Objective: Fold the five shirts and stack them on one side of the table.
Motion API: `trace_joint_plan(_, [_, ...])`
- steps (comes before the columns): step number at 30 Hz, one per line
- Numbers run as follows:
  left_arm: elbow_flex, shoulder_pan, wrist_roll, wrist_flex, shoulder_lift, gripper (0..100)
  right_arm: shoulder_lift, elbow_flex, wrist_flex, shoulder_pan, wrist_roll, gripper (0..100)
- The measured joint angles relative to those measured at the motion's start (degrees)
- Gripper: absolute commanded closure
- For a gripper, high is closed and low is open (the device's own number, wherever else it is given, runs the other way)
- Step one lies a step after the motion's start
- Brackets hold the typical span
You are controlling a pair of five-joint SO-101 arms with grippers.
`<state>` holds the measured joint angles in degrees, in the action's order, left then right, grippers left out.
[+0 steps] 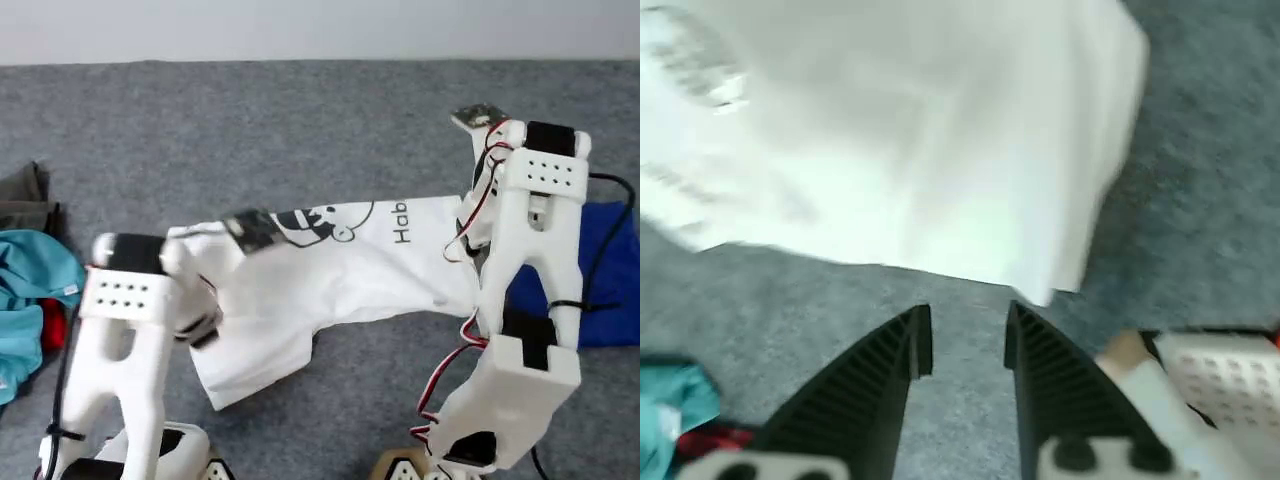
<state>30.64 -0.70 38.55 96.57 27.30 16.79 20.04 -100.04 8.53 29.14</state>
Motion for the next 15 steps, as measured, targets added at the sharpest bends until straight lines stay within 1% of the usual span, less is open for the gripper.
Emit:
trace_joint_plan(2, [-0.88,-2.64,-2.02,-3.78,0.0,95,-0.18,0.0,1.49,0.0,0.0,81.2])
trace_joint_plan(4, [-1.05,-4.13,-5.27,-8.09,0.0,100,-0.18,0.0,3.87,-0.7,0.0,88.1])
trace_joint_plan(7, [0.35,-4.04,-7.82,-10.9,0.0,99,-0.18,0.0,7.3,-3.52,0.0,99.6])
trace_joint_plan(10, [5.63,-1.14,-8.18,-11.43,0.0,99,0.79,0.0,9.32,-6.33,0.0,96.9])
trace_joint_plan(13, [12.22,2.2,-8.09,-12.4,0.0,99,3.69,0.0,9.49,-8.09,0.09,98.7])
trace_joint_plan(15, [16.18,3.25,-8.18,-14.15,0.0,99,4.31,0.0,9.67,-8.26,-0.35,98.9])
